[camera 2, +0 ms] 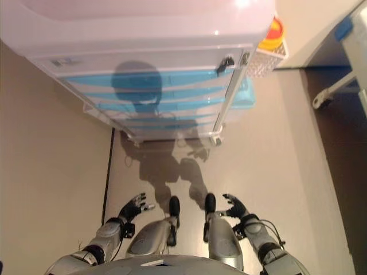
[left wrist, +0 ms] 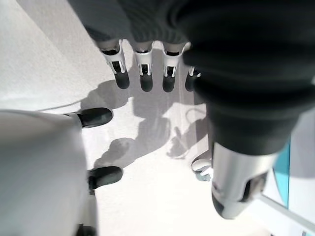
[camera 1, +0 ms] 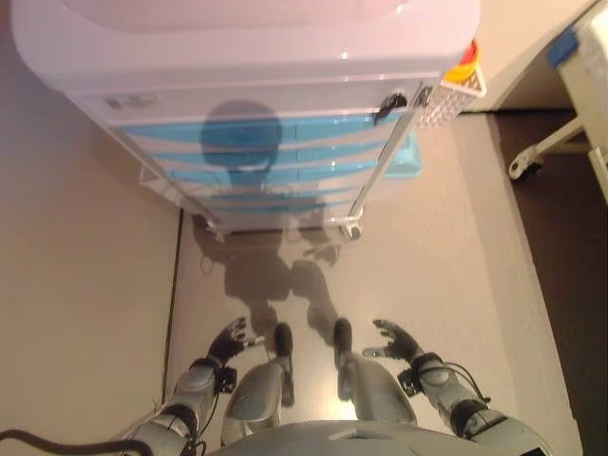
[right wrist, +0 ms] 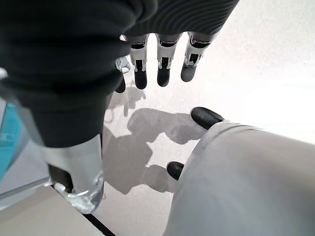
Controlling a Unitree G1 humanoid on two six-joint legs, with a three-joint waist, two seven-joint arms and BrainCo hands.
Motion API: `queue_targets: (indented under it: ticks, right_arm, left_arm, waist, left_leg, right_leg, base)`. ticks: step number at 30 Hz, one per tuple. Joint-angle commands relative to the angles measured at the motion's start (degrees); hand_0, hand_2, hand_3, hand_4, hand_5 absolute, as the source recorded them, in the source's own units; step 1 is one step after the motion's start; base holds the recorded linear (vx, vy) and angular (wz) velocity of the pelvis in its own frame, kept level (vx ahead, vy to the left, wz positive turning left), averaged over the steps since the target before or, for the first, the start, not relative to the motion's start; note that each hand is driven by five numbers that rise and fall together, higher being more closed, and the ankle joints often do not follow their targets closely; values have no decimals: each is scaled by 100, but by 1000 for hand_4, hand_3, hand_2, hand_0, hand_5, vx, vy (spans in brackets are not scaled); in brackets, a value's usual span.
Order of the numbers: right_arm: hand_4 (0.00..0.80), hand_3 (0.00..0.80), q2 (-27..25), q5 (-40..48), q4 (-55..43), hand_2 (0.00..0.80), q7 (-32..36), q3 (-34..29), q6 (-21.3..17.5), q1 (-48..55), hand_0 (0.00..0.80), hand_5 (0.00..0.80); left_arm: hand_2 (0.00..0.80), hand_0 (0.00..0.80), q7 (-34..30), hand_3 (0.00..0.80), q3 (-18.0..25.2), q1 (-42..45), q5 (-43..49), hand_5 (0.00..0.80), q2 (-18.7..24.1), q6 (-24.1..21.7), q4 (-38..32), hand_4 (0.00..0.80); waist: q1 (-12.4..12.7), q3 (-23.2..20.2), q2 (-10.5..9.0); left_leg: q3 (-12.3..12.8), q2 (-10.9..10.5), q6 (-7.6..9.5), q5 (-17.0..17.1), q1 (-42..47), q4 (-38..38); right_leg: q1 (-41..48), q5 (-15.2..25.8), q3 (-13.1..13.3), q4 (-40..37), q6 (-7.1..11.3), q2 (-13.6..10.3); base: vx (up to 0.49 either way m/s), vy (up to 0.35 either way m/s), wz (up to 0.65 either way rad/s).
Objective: Open the drawer and pick up the medicine
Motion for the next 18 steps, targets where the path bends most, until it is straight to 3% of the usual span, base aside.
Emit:
queue_targets:
  ticks: [1, 8, 15, 18]
  right_arm:
    - [0, 0, -62, 329, -335, 0, -211, 224, -209, 152, 0, 0]
    - [0, 0, -237, 694, -543, 0, -428, 200, -196, -14, 0, 0]
    - [0, 0, -422, 798, -676, 0, -388, 186, -109, -60, 0, 0]
    - [0, 0, -498, 778, -701, 0, -326, 173, -94, -22, 0, 0]
  left_arm:
    - [0, 0, -221, 0, 85, 41, -621, 0, -224, -364, -465, 0]
    - [0, 0, -283, 0, 62, -290, -942, 0, -71, -394, -1110, 0]
    - [0, 0, -243, 0, -39, -584, -1180, 0, 39, -426, -1228, 0]
    - [0, 0, -545, 0, 23, -656, -1625, 0, 80, -410, -1307, 0]
  waist:
    - [36, 79, 51]
    - [58, 357, 66]
    - [-85, 527, 38]
    - [-147, 587, 14]
  left_leg:
    - [-432, -471, 245, -387, -816, 827]
    - [-395, -479, 240, -469, -1860, 1621]
    - [-287, -443, 233, -541, -2412, 2038]
    - [-232, -398, 229, -591, -2546, 2192]
  right_leg:
    - [-689, -449, -207, 1180, -20, 92]
    - [-1764, -597, -230, 2037, -175, 218]
    - [-2333, -661, -117, 2497, -250, 378]
    - [-2475, -672, -52, 2618, -253, 424]
  base:
    - [-81, -18, 4]
    - [-59, 0, 1]
    - [-17, 40, -10]
    - [15, 55, -11]
